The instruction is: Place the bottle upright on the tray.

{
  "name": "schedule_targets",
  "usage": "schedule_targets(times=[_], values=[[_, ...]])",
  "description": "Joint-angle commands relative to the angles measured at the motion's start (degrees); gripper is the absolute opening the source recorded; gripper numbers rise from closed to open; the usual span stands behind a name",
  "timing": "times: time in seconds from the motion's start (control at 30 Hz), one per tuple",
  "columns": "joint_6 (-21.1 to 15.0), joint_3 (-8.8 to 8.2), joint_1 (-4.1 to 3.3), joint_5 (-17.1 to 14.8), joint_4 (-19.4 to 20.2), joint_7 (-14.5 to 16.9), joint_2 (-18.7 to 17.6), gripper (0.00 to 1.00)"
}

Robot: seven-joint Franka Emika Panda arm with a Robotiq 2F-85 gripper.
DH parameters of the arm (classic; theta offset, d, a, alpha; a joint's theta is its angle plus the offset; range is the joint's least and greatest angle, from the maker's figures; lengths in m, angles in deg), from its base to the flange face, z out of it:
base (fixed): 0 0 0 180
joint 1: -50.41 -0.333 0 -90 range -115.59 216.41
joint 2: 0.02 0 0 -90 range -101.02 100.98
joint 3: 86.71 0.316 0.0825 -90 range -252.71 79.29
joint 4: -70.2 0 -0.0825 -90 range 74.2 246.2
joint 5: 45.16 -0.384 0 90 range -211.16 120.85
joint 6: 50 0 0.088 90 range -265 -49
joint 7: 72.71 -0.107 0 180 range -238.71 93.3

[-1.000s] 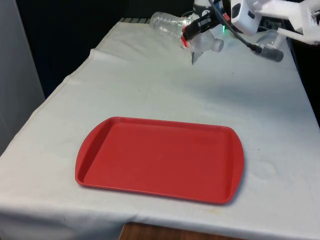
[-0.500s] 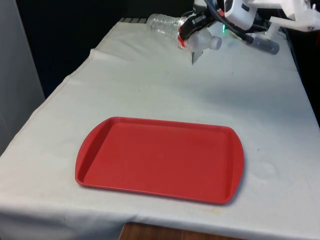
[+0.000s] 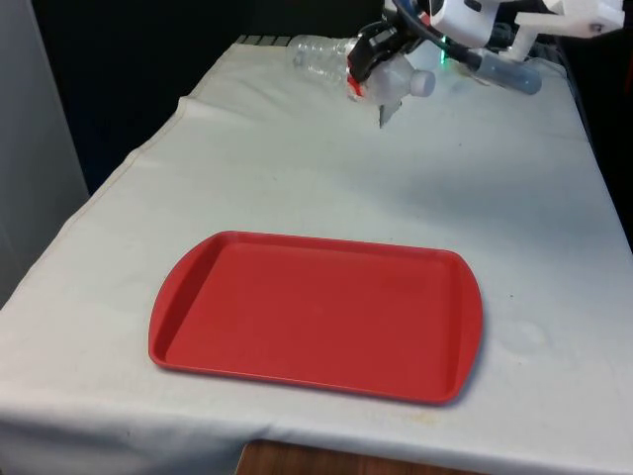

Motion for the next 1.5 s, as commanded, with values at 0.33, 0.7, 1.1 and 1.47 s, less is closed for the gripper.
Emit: schedule_targets(times=[0.33, 0.7, 1.1, 1.47], values=[[-1.8, -1.38, 0.52, -3.4, -1.8, 2.1, -0.2, 0.00], [-3.3, -2.86, 0.57, -7.0, -3.2, 3.5, -0.4, 0.00], [-4.0, -3.78, 0.69, -10.8, -4.2, 3.4, -0.2, 0.00], [-4.8, -4.58, 0.80, -14.0, -5.0, 3.4, -0.4, 0.00]])
